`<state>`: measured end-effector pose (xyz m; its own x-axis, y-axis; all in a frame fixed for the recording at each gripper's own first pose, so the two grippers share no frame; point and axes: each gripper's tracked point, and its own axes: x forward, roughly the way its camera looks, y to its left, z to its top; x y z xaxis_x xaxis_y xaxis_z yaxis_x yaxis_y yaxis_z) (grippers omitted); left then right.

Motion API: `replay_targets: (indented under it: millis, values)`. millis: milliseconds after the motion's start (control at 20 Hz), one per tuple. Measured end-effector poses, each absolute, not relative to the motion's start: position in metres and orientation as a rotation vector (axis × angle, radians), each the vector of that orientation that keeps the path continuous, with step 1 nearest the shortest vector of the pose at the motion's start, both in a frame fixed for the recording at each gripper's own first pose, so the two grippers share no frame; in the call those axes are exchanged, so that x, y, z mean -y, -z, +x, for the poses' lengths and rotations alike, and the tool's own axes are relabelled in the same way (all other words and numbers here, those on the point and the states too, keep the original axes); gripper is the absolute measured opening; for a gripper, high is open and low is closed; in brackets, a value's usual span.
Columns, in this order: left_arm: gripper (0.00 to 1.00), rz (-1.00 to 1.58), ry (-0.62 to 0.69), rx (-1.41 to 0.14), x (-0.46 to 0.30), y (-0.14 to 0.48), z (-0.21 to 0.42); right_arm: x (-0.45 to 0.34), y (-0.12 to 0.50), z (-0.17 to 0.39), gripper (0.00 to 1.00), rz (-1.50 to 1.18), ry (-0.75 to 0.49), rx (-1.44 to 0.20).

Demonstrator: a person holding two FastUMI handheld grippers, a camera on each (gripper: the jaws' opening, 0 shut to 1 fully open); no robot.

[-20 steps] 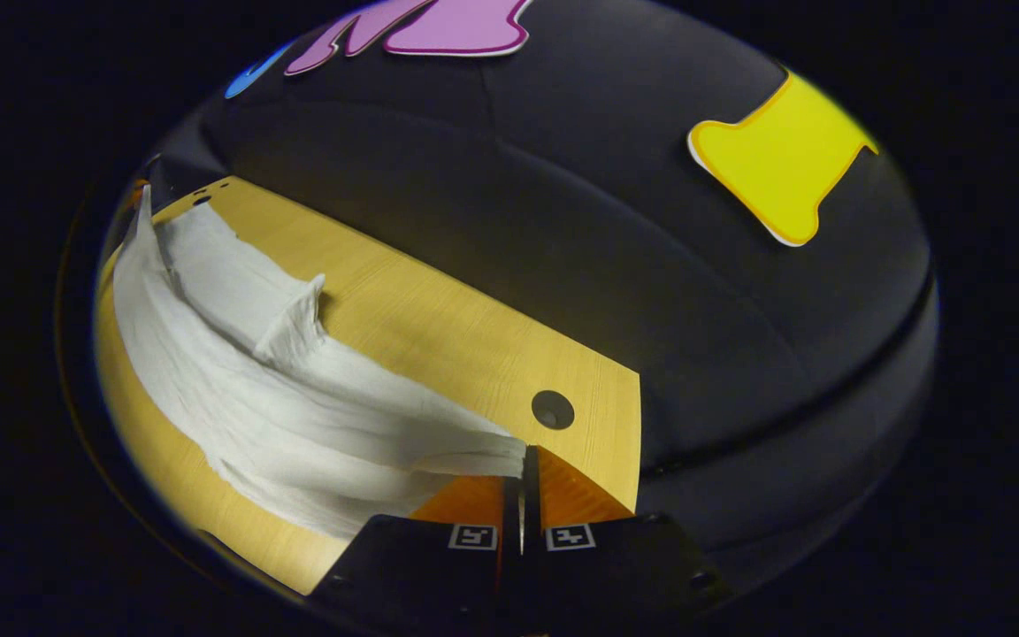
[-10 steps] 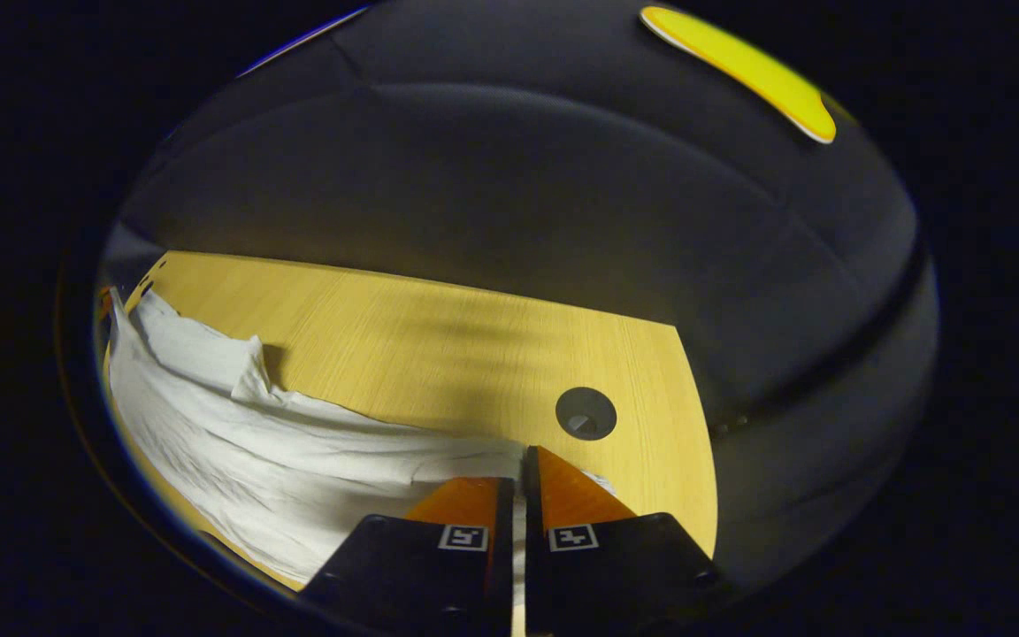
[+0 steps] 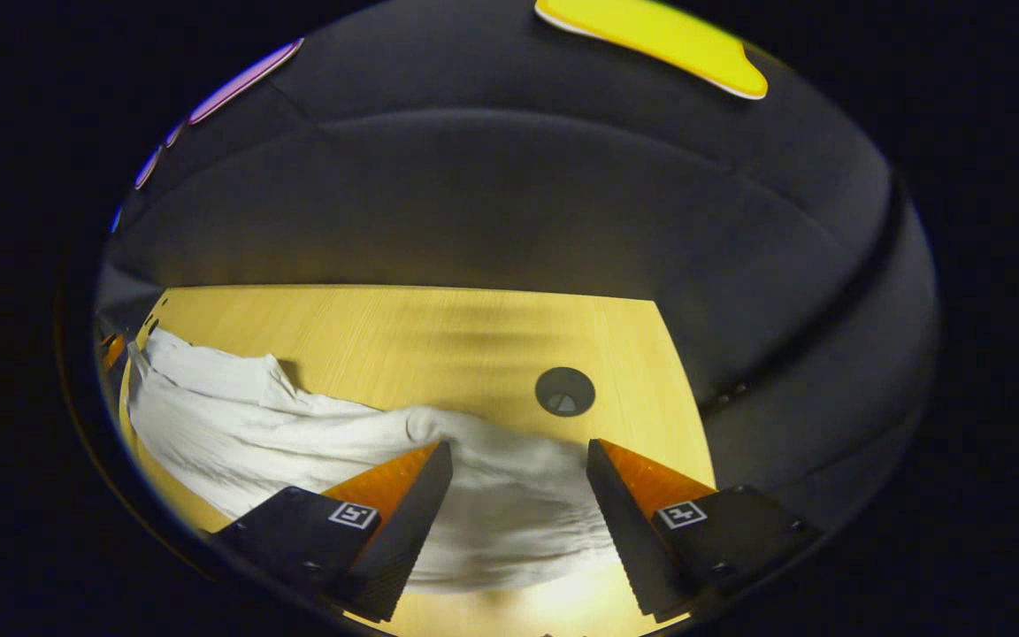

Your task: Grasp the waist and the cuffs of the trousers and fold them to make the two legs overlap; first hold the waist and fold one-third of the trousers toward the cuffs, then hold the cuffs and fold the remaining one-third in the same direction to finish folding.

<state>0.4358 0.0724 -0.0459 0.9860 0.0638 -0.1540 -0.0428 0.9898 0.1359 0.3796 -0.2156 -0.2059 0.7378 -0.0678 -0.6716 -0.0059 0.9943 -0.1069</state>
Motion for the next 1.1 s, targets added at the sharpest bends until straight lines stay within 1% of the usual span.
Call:
replay_targets:
  millis: [50, 150, 300, 400, 500, 650, 750, 900, 1100]
  values:
    - [0.96, 0.125, -0.052, -0.137, -0.070, 0.035, 0.426, 0.226, 0.201, 0.372, 0.98, -0.124, 0.050, -0.726]
    - [0.96, 0.098, -0.037, -0.089, -0.063, 0.018, 0.406, 0.248, 0.196, 0.355, 0.98, -0.106, 0.109, -0.684]
    - [0.96, 0.052, -0.024, -0.047, -0.059, 0.004, 0.384, 0.250, 0.213, 0.334, 0.98, 0.136, 0.197, -0.630]
    - [0.96, 0.007, -0.023, -0.052, -0.056, 0.003, 0.367, 0.272, 0.225, 0.324, 0.98, 0.172, 0.282, -0.597]
    - [0.96, -0.040, -0.029, -0.052, -0.061, 0.005, 0.354, 0.281, 0.228, 0.318, 0.99, 0.229, 0.330, -0.554]
    - [0.97, -0.102, -0.047, -0.057, -0.068, 0.015, 0.334, 0.276, 0.235, 0.319, 0.99, 0.404, 0.349, -0.523]
    - [0.97, -0.146, -0.052, -0.073, -0.068, 0.026, 0.327, 0.272, 0.240, 0.319, 0.98, 0.444, 0.354, -0.512]
    - [0.96, -0.192, -0.042, -0.115, -0.062, 0.046, 0.323, 0.266, 0.249, 0.318, 0.99, 0.398, 0.355, -0.513]
    - [0.96, -0.172, -0.027, -0.130, -0.049, 0.056, 0.315, 0.257, 0.255, 0.317, 0.99, 0.381, 0.353, -0.521]
